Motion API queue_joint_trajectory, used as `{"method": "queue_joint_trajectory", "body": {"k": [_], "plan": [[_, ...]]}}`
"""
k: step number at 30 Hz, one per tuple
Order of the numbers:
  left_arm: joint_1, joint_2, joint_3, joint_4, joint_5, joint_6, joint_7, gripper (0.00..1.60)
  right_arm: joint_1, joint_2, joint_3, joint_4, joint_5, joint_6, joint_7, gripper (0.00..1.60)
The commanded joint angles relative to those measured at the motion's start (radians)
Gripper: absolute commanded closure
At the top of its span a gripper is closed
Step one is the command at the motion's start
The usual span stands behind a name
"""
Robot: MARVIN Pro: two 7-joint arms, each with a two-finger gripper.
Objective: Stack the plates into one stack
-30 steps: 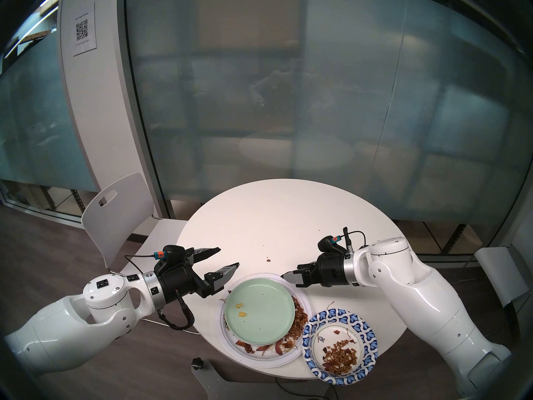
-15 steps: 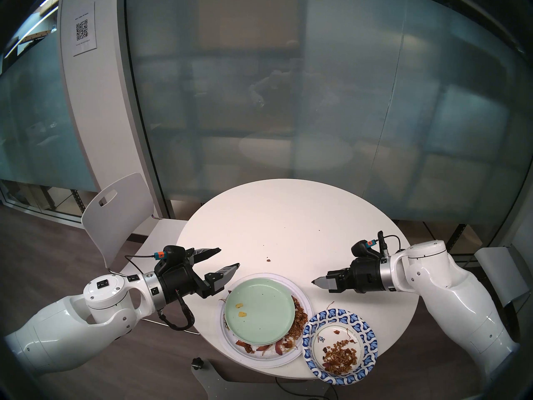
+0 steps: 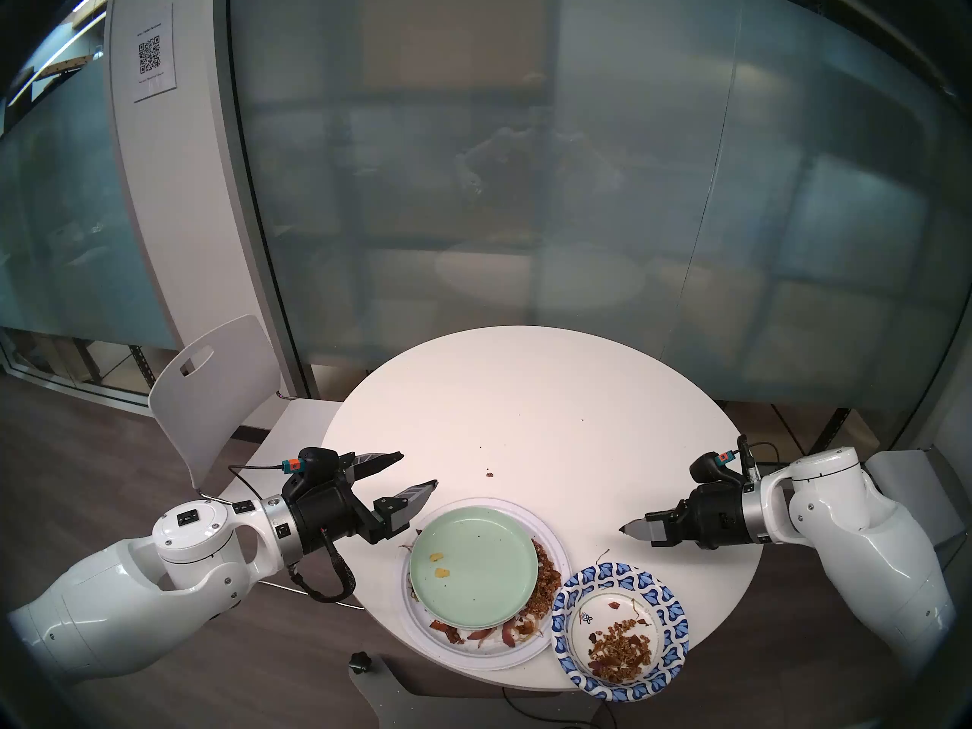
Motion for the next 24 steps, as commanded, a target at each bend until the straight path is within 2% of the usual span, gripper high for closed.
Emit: {"method": "queue_joint_trajectory", "body": {"k": [1,6,7,8,9,10,11,12,15,16,24], "plan": [[-0.006,-0.001,-0.005,-0.013,0.000,-0.006,-0.002,0.00,-0.121,-0.004,0.064,-0.028,0.014,-0.002,0.007,0.82],[-0.006,0.000,-0.004,-0.013,-0.001,-0.006,-0.002,0.00,-0.166,-0.025,0.094,-0.042,0.017,-0.002,0.013,0.80],[-0.006,0.000,-0.004,-0.013,-0.001,-0.006,-0.002,0.00,-0.200,-0.029,0.117,-0.054,0.018,-0.002,0.013,0.80],[-0.007,0.000,-0.004,-0.013,-0.001,-0.006,-0.002,0.00,-0.192,-0.037,0.117,-0.052,0.017,-0.002,0.015,0.79],[-0.007,0.000,-0.004,-0.013,-0.001,-0.006,-0.002,0.00,-0.226,-0.041,0.139,-0.065,0.018,-0.002,0.016,0.72],[-0.007,0.000,-0.004,-0.013,-0.001,-0.006,-0.002,0.00,-0.217,-0.047,0.140,-0.064,0.017,-0.002,0.017,0.70],[-0.007,0.000,-0.004,-0.013,-0.001,-0.006,-0.002,0.00,-0.256,-0.051,0.168,-0.080,0.018,-0.002,0.017,0.66],[-0.007,0.000,-0.003,-0.013,-0.001,-0.006,-0.001,0.00,-0.238,-0.063,0.168,-0.079,0.015,-0.002,0.019,0.64],[-0.008,0.000,-0.003,-0.013,-0.001,-0.006,-0.001,0.00,-0.294,-0.079,0.215,-0.105,0.016,-0.002,0.023,0.48],[-0.008,0.000,-0.003,-0.013,-0.001,-0.006,-0.001,0.00,-0.290,-0.086,0.216,-0.106,0.015,-0.002,0.025,0.42],[-0.009,0.001,-0.001,-0.013,-0.002,-0.006,-0.001,0.00,-0.393,-0.161,0.311,-0.166,0.007,-0.002,0.039,0.39]]}}
